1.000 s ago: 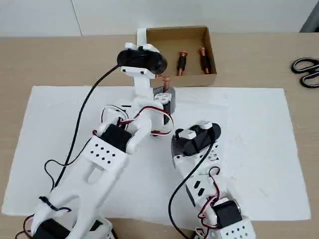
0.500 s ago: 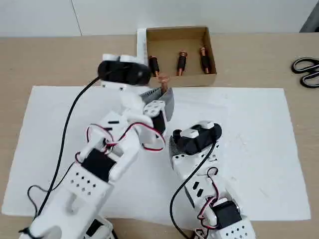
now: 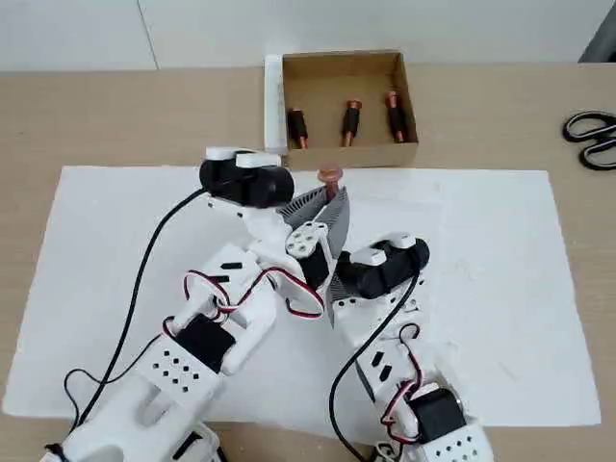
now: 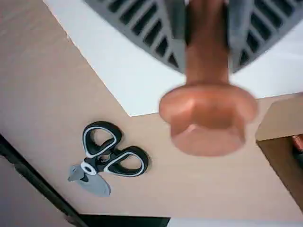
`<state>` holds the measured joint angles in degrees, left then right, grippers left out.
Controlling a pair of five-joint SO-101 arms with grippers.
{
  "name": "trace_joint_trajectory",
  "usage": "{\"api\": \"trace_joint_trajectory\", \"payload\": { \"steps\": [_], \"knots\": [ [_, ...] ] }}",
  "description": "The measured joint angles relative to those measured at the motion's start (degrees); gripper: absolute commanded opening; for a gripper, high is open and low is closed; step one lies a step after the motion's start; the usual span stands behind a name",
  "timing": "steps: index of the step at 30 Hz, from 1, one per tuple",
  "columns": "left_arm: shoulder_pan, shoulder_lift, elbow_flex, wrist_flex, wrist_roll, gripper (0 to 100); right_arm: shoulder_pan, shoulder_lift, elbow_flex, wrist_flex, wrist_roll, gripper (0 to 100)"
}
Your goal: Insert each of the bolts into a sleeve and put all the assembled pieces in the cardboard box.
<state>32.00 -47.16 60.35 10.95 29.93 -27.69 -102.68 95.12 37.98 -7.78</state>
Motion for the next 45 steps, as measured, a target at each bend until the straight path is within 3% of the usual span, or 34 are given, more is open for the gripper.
{"api": "trace_joint_trajectory", "payload": {
  "steps": [8, 45],
  "knots": [
    [0.2, 0.0, 0.0, 8.4, -1.1, 1, -2.7, 0.0, 0.0, 0.0, 0.0, 0.4],
    [0.2, 0.0, 1.1, 8.9, -1.7, 1, -2.8, -0.3, 0.0, 0.0, 0.0, 0.4]
  ]
}}
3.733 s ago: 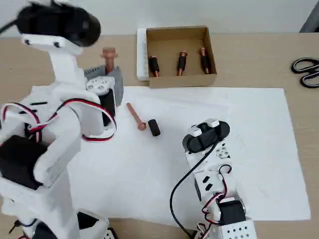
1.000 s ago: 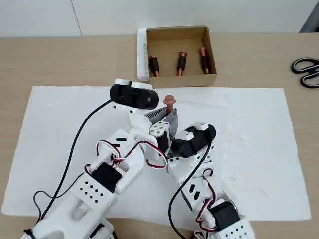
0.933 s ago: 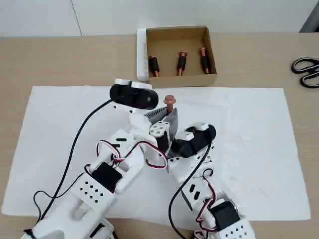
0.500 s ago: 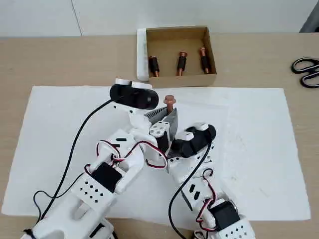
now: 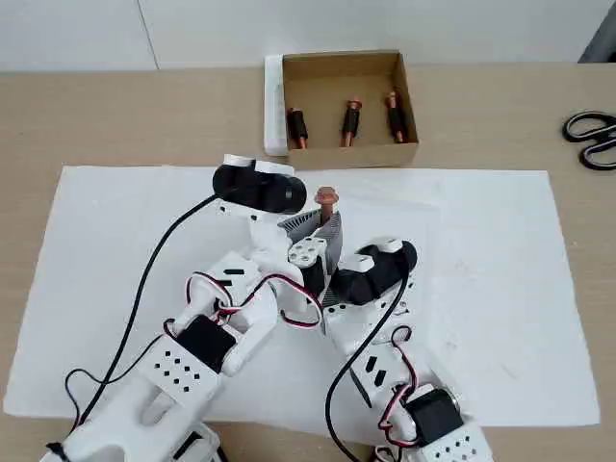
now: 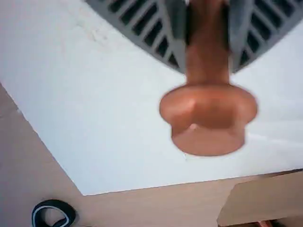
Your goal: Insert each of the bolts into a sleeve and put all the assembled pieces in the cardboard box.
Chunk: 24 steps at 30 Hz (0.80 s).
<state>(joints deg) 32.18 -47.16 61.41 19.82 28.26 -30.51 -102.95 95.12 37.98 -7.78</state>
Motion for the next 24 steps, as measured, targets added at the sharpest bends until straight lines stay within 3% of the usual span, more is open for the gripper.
{"api": "trace_joint_trajectory", "payload": {
  "steps": [24],
  "knots": [
    [0.3, -0.5, 4.9, -5.8, -2.2, 1, -0.2, -0.2, -0.4, 0.2, 0.0, 0.4]
  ]
}}
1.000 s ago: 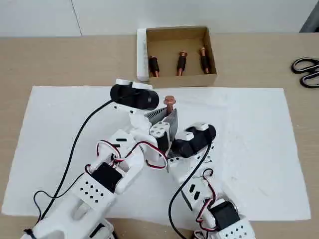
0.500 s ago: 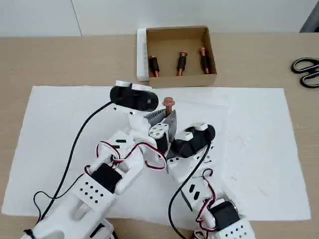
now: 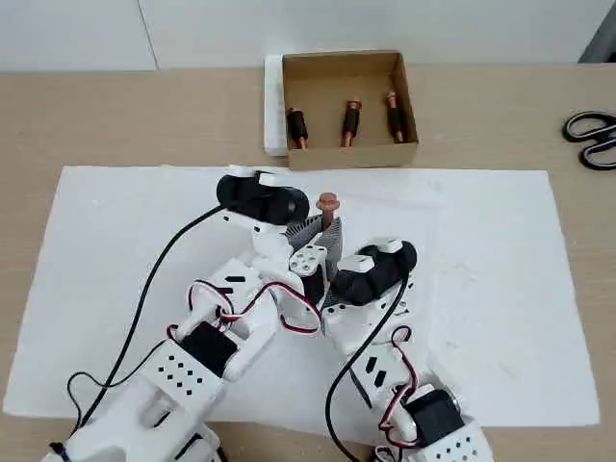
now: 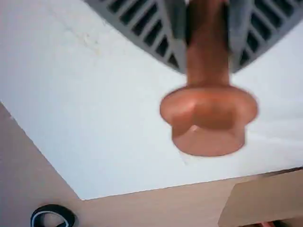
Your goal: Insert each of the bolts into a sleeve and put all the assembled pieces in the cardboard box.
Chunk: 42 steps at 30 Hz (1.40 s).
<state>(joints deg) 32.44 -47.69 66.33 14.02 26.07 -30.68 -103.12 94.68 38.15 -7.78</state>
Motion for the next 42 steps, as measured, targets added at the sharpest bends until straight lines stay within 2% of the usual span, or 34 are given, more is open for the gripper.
{"api": "trace_joint_trajectory", "payload": {
  "steps": [20, 29, 42],
  "knots": [
    [0.0, -0.3, -0.1, 4.6, 0.0, 1, -0.2, 0.0, 0.1, 0.0, 0.0, 0.4],
    [0.2, -0.7, -3.3, 14.6, 0.0, 1, -0.2, 0.0, 0.1, 0.1, -0.2, 0.4],
    [0.3, -0.8, -4.0, 19.2, 0.0, 1, -0.4, 0.0, 0.1, 0.1, -0.1, 0.4]
  ]
}}
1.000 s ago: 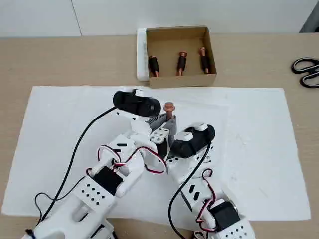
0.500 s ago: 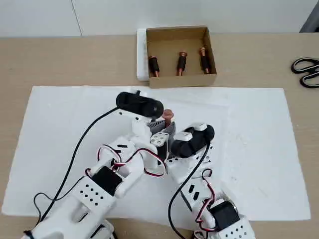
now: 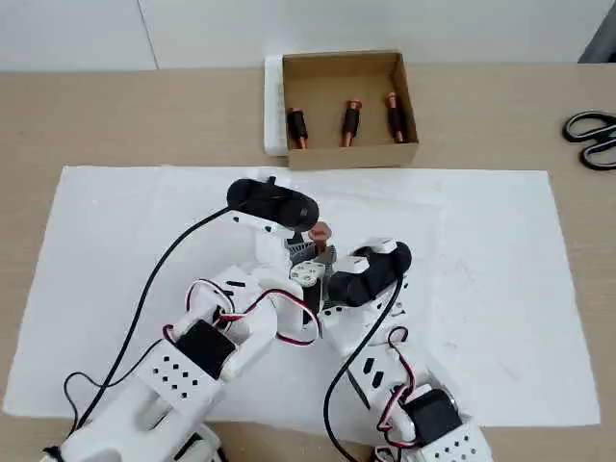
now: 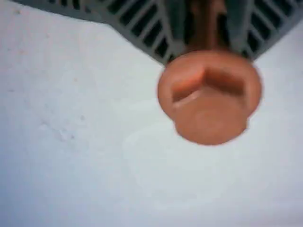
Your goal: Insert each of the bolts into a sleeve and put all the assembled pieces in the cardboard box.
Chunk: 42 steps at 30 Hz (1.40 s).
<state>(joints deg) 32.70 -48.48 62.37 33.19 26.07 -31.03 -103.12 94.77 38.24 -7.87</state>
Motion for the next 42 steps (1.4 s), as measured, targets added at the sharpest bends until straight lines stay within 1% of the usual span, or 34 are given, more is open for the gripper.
{"api": "trace_joint_trajectory", "payload": {
  "steps": [12, 14, 18, 20, 27, 30, 33, 36, 42],
  "knots": [
    [0.1, 0.0, -0.2, 1.7, 0.0, 1, 0.0, 0.0, 0.0, 0.0, 0.0, 0.4],
    [0.1, 0.0, -0.2, 1.7, 0.0, 4, 0.0, 0.0, 0.0, 0.0, 0.0, 0.4],
    [-0.1, 0.0, -0.2, 2.2, 0.0, 21, 0.0, 0.0, 0.0, 0.0, 0.0, 0.4],
    [-0.6, 0.1, -0.2, 2.3, 0.0, 26, 0.4, 0.0, 0.1, 0.0, 0.0, 0.4],
    [-0.5, 0.1, -0.1, 2.4, 0.0, 27, 0.4, 0.0, -0.2, 0.0, 0.0, 0.4],
    [-0.6, -2.4, 0.0, 2.4, 0.0, 27, 0.4, 0.0, -0.2, 0.0, 0.0, 0.4],
    [-3.3, -7.1, 0.0, 2.4, -0.1, 27, 0.4, 0.0, -0.2, 0.0, 0.0, 0.4],
    [-9.0, -11.7, 0.0, 4.0, -0.1, 27, 0.5, 0.0, -0.2, 0.0, 0.0, 0.4],
    [-20.1, -15.2, 0.0, 7.6, -0.1, 27, 4.2, 0.0, -0.2, 0.0, 0.0, 0.4]
  ]
}}
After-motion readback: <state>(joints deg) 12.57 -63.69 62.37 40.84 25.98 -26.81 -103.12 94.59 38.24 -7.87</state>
